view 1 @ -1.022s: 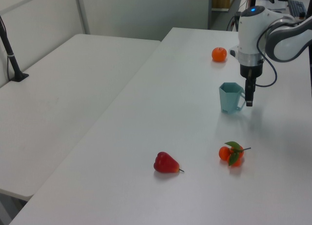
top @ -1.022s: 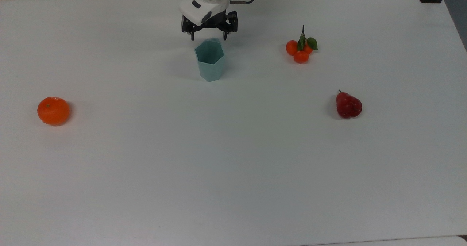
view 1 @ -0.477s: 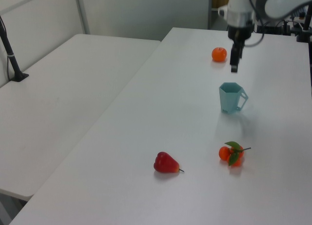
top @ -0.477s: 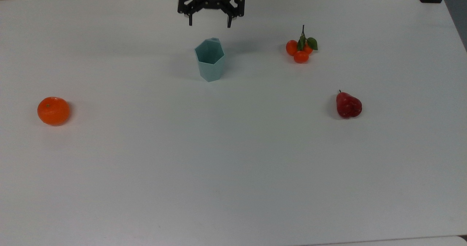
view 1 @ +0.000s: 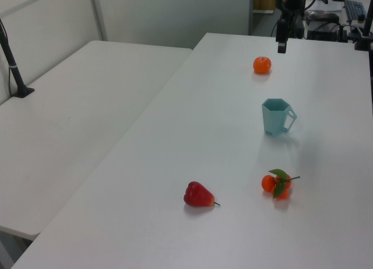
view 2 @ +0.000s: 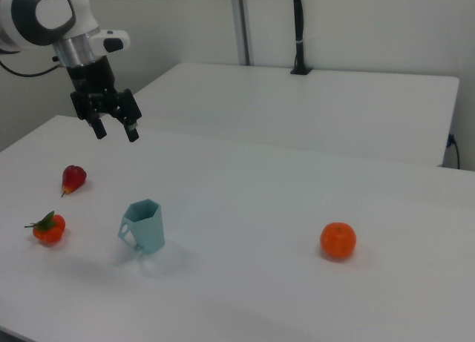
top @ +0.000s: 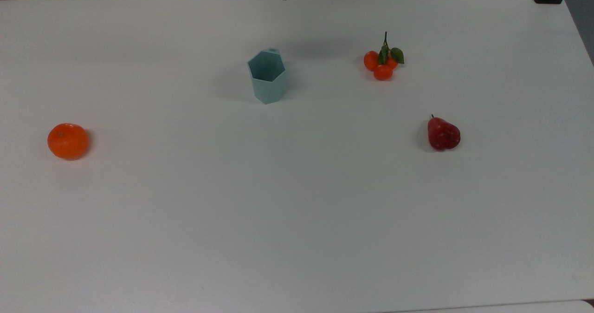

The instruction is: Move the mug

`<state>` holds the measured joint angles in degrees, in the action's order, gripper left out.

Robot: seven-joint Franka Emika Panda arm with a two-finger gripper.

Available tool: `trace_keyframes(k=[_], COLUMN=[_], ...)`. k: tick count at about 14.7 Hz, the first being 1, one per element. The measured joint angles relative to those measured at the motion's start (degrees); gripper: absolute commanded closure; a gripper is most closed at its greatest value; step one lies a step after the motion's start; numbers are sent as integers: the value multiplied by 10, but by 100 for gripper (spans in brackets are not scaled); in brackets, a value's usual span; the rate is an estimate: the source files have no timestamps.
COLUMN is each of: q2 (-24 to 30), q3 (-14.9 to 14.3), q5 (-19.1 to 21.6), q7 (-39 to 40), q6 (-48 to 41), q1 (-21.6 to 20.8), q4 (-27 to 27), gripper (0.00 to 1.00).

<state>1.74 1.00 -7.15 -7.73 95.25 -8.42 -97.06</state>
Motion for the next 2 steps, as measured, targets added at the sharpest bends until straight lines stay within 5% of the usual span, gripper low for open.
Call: trace_keyframes(k=[2], q2=[-3], q3=[-2], q5=[3], q7=[0], q6=[0], q1=[1], q4=[1], gripper=[0])
